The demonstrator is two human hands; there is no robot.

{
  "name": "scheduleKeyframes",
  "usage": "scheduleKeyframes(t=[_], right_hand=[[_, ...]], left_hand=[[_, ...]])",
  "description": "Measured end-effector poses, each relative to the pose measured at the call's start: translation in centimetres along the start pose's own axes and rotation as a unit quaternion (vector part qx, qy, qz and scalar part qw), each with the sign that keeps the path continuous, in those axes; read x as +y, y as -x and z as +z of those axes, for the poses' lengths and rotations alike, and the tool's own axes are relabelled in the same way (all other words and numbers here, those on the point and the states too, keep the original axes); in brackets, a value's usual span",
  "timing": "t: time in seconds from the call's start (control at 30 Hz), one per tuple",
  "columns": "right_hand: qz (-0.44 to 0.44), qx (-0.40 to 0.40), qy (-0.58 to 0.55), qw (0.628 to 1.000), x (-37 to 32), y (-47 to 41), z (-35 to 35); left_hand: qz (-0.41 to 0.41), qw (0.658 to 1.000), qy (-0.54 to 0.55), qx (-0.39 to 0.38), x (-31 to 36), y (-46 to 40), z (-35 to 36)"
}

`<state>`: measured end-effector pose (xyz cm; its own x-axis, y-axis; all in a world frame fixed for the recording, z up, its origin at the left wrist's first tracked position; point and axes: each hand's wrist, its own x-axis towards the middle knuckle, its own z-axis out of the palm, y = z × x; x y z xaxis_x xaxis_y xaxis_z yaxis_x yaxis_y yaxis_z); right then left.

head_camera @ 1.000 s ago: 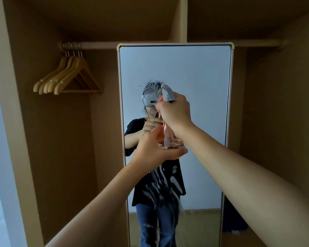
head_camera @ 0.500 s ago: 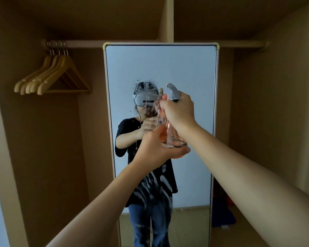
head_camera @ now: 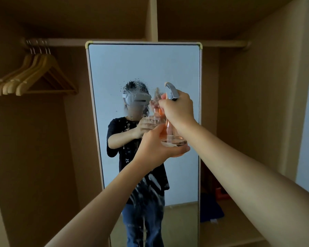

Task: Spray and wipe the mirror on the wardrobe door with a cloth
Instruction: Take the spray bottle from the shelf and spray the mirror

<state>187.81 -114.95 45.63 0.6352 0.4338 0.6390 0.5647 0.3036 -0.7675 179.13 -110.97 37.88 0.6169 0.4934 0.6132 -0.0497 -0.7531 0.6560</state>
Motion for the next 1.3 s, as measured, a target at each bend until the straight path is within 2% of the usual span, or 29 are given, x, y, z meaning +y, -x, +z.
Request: scheduleKeyframes(t=[0.47,0.7,0.97,1.13,1.3], right_hand=[[0.015,0.017,-0.017,1.0,0.1,0.2,-4.4],[0.016,0.038,-0.001,0.999,0.9,0.1,-5.0],[0.009,0.024,-0.028,0.999,1.5,0.3,-6.1],[0.018,0.06,-0.009,0.998,2.5,-0.1,-6.2],[0.031,0.059,-0.023,0.997,3.0,-0.3,-6.6]], left_hand=[[0.017,0.999,0.02,-0.026,1.2,-1.2,3.6],[0.02,0.999,0.021,-0.034,1.0,-1.3,4.5],[0.014,0.999,0.03,-0.042,0.9,-1.4,5.4],[0.017,0.998,0.032,-0.045,0.7,-1.6,6.1],[0.015,0.998,0.033,-0.051,0.9,-1.6,6.5]])
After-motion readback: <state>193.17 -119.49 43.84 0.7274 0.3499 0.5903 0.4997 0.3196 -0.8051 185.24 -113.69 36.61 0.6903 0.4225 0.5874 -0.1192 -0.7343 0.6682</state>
